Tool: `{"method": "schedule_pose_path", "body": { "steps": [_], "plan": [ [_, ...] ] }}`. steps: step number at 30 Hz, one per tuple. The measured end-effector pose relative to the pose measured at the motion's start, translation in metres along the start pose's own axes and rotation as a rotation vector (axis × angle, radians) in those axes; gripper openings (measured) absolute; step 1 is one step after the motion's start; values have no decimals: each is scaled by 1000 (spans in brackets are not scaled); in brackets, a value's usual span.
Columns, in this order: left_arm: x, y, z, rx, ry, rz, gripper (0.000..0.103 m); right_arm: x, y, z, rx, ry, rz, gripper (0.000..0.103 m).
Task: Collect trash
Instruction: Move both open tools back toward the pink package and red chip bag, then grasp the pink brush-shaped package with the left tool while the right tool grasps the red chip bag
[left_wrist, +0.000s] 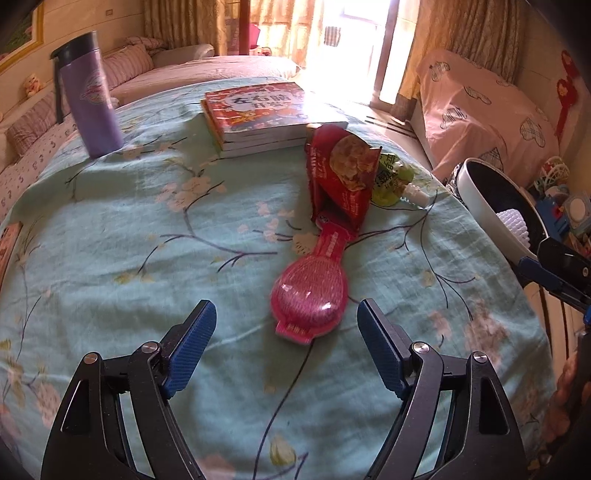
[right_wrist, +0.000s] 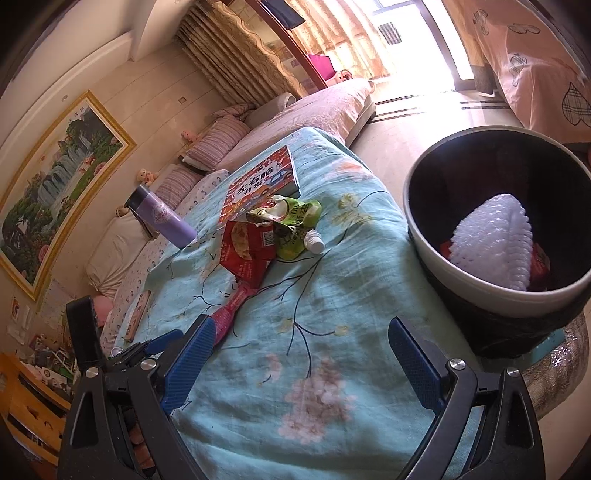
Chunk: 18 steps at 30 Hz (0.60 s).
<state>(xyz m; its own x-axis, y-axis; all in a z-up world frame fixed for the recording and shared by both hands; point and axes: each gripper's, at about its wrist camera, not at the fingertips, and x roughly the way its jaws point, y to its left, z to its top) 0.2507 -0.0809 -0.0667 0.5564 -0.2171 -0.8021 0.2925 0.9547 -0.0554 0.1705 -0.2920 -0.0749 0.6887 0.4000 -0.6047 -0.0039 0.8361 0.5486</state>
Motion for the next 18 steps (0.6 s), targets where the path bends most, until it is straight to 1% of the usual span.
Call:
{"method": "schedule_pose_path", "body": {
  "steps": [2, 3, 4, 5, 7, 8, 10, 12, 15, 18],
  "plan": [
    [10, -5, 4, 28, 9, 21, 80, 5, 2, 2, 2, 3, -5, 96],
    [16, -8, 5, 51, 17, 28, 76, 8, 4, 4, 3, 10, -3, 96],
    [22, -12, 6, 74, 27, 27, 55, 10, 4, 6, 4, 15, -2, 95],
    [23, -14, 6, 90, 16, 27, 50, 14, 5, 7, 4, 18, -1, 95],
    [20, -15, 7, 106, 11, 27, 49, 19, 9, 9, -8, 17, 6, 95],
    [18, -12, 6, 102, 10, 23, 49, 23, 12, 11, -17, 16, 5, 93],
    [13, -6, 2, 90, 8, 26, 48, 31, 19, 12, -37, 25, 5, 86],
    [5, 4, -4, 69, 6, 27, 48, 45, 28, 15, -61, 45, 8, 75],
    [-9, 24, -13, 7, 2, 20, 48, 66, 38, 18, -84, 77, 15, 70],
    [-18, 45, -21, -58, -8, 29, 48, 91, 50, 24, -97, 92, 14, 70]
  ]
}}
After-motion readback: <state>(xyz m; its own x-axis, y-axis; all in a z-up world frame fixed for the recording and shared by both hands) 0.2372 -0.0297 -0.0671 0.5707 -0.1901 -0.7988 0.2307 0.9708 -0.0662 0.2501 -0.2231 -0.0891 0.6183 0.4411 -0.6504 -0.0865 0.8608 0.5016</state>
